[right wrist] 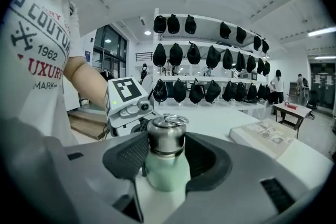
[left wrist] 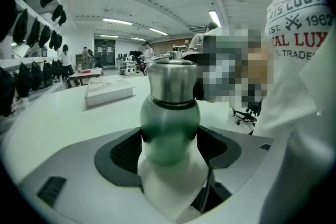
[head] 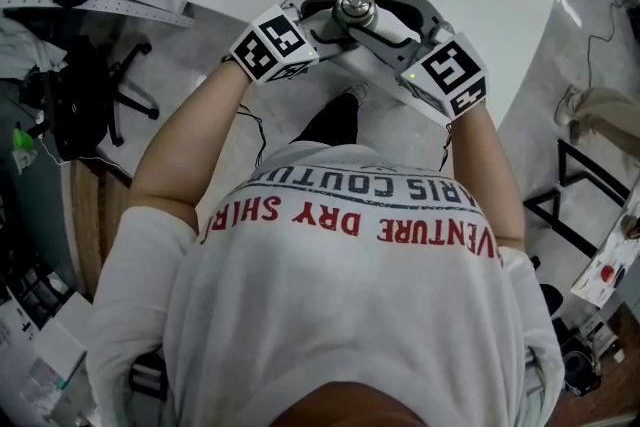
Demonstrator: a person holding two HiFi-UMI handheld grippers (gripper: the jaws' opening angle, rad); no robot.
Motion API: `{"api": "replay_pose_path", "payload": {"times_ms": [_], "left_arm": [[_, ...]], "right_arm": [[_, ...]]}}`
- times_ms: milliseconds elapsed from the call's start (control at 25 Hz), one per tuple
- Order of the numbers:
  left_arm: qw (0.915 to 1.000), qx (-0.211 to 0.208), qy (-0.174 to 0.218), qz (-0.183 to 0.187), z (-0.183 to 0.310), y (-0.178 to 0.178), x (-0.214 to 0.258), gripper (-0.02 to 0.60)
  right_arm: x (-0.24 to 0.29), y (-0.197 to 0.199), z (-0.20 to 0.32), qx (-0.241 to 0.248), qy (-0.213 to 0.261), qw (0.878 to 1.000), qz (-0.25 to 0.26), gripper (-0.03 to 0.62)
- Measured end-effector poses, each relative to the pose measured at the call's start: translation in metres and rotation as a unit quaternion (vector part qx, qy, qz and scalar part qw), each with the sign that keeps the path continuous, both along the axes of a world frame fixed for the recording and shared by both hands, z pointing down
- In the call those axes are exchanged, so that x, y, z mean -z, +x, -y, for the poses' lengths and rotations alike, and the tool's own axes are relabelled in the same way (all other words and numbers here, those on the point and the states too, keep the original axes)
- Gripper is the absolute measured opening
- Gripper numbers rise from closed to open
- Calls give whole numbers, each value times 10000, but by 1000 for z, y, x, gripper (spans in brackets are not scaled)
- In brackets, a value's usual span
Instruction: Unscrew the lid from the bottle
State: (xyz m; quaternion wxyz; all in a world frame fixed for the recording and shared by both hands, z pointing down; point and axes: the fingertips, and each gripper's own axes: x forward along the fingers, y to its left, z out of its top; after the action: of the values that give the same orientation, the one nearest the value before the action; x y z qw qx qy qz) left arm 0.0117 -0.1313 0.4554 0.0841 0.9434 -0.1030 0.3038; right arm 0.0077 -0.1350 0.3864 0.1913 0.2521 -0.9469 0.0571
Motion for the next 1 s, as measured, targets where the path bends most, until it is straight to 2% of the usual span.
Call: {"api": "replay_pose_path", "payload": {"times_ms": [280, 600, 840, 1000], "left_arm": [[9942, -1063, -5, 135, 0, -1, -2, 344], [9732, -2272, -41, 354, -3, 5, -1, 344], [9580, -2830, -99, 458, -4, 6, -2, 344], [9556, -2915, -106, 429, -5, 7, -2, 345]], "right_arm": [[-1, -2, 1, 765, 25, 9969, -165, 222], [1, 5, -2, 1673, -135, 9855, -246, 222], [2, 5, -2, 2070, -190, 9778, -248, 221], [2, 5, -4, 2169, -229, 9758, -163, 221]]}}
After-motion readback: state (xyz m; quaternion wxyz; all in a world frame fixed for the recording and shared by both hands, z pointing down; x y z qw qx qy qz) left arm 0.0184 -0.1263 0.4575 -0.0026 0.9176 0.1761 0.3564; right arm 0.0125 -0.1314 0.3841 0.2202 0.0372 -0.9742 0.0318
